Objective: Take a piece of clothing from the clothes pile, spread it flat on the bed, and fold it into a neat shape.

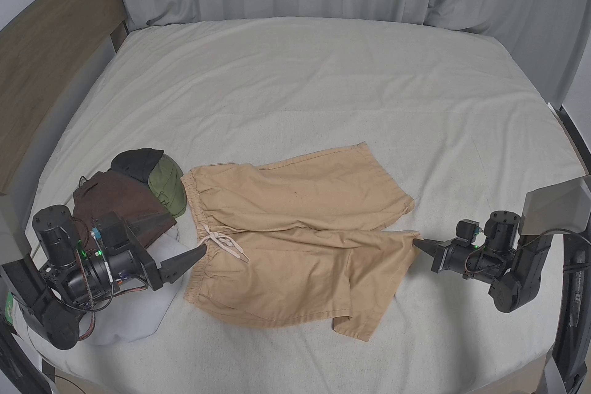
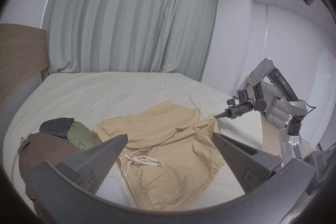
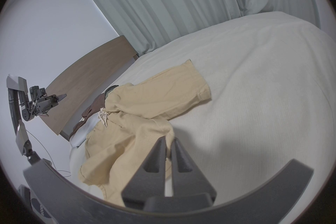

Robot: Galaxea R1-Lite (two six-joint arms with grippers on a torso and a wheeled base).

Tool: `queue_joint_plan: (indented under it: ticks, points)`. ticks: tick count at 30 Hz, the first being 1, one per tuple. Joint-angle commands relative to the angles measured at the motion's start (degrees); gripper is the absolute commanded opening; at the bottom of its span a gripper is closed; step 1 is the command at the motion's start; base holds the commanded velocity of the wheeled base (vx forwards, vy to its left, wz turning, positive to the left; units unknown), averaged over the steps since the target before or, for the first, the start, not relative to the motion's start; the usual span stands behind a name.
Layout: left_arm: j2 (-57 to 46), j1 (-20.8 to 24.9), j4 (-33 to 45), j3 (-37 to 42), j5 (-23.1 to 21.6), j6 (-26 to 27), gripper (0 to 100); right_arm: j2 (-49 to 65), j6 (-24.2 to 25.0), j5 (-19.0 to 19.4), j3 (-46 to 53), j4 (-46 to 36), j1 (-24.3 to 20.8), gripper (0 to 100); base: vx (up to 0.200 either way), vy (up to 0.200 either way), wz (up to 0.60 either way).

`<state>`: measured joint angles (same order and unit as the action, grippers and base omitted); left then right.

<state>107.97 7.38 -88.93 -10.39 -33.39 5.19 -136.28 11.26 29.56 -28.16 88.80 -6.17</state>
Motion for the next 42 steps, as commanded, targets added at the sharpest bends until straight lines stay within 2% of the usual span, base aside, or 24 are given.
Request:
queue_joint_plan:
  ticks: [1,7,24,34,35,42]
  points:
    - [0.13,0.01,-0.01,0.02,-0.01,-0.01,100,-0.3,-0.01,-0.12,-1.28,0.06,-0.16,0,0.0,0.0,0.0]
    - [0.13,0.01,-0.01,0.1,0.08,-0.01,100,-2.06,-0.01,-3.63,-5.06,0.15,-0.6,0,0.0,0.0,0.0]
    - [0.75,0.27,-0.1,0.37,-0.01,0.08,100,-4.26,0.43,-7.06,-12.71,-0.03,-1.04,0,0.0,0.0,0.0]
    - [0.75,0.36,-0.1,0.45,-0.01,-0.01,100,-4.96,0.51,-7.06,-13.06,0.15,-1.13,0,0.0,0.0,0.0]
    - [0.75,0.36,-0.01,0.45,-0.01,-0.01,100,-4.87,0.51,-6.97,-12.88,0.15,-1.13,100,0.0,0.0,0.0]
    - [1.19,0.36,-0.1,0.54,-0.01,-0.01,100,-2.32,0.6,-6.89,-10.6,0.24,-1.13,100,0.0,0.0,0.0]
